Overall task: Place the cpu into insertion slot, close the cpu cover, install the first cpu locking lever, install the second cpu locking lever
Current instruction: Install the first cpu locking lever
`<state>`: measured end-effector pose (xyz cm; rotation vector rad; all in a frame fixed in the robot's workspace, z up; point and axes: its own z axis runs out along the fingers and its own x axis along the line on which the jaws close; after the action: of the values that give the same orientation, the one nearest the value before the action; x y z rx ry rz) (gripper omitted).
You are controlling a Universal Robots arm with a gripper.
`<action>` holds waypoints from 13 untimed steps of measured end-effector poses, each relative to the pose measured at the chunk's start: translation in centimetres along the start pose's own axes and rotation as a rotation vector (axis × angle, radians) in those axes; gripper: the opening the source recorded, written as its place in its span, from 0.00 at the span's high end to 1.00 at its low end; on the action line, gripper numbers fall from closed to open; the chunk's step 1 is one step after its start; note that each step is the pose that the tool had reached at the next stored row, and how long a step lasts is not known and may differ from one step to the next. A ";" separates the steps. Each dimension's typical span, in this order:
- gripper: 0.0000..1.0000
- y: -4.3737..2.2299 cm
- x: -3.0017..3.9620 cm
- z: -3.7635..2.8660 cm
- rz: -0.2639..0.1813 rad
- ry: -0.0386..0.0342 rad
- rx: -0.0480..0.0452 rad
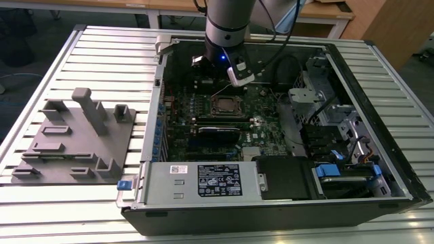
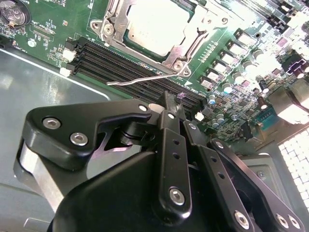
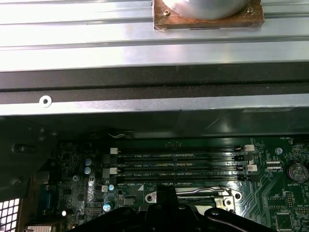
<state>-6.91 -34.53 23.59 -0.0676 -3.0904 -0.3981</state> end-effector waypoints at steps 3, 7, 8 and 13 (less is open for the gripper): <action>0.90 0.00 0.00 0.01 0.000 -0.0010 -0.0002; 0.90 -0.03 0.00 0.11 -0.007 -0.0269 -0.0076; 0.90 -0.04 0.00 0.13 -0.009 -0.0346 -0.0091; 0.90 -0.06 -0.01 0.23 -0.022 -0.0812 -0.0161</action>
<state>-6.91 -34.53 23.35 -0.0518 -3.1707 -0.4318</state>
